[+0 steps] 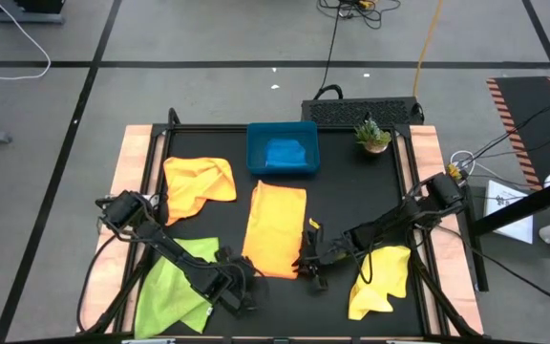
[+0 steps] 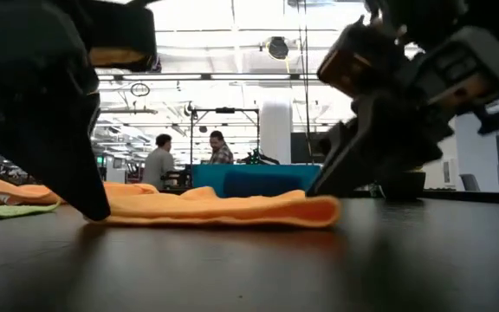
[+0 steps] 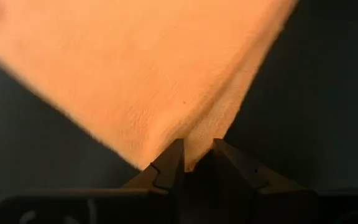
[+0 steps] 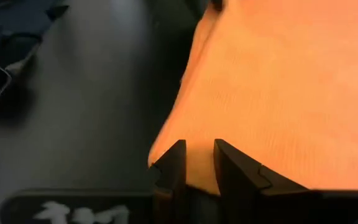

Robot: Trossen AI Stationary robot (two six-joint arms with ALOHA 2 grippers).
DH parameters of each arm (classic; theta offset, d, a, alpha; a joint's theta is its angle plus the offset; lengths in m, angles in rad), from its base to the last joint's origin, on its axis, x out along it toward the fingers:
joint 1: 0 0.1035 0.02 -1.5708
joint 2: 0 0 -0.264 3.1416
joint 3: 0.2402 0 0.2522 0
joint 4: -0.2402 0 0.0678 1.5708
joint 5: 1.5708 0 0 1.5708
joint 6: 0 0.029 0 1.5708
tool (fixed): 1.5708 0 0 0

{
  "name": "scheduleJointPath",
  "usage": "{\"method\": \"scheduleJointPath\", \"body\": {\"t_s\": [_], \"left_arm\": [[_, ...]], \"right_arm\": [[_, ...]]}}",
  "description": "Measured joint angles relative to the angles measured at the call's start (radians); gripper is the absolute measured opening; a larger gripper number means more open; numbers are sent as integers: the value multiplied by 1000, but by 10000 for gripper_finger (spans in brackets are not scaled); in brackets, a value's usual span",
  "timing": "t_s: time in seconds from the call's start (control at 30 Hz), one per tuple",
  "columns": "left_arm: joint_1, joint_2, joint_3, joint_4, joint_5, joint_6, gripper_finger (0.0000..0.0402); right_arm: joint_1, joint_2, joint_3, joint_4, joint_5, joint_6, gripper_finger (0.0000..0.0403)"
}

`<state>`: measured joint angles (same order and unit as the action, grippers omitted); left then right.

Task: Fold microfiber towels
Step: Fold the right orange microfiber cloth

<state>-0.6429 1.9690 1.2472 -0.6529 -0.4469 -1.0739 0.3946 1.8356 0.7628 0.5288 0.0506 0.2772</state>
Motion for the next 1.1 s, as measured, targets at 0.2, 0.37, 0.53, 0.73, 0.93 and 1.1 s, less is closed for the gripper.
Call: {"method": "scheduleJointPath", "body": {"t_s": [0.2,0.37,0.53,0.73,0.93,1.1], "left_arm": [[3,-17,0,-42,-2,-53,88],[-6,-56,0,-81,-25,-65,88],[-20,-66,0,-164,-57,-120,88],[-19,-66,-5,-181,-63,-160,88],[-20,-57,-26,-105,-58,-157,88],[-24,-56,-60,-102,-44,-200,121]], "right_arm": [[-6,47,1,7,-1,22,72],[-11,69,3,12,-1,29,72],[-11,70,2,18,-2,26,72],[-11,71,2,22,-3,23,72],[-11,71,1,22,-3,18,72],[-14,71,1,24,-21,9,72]]}}
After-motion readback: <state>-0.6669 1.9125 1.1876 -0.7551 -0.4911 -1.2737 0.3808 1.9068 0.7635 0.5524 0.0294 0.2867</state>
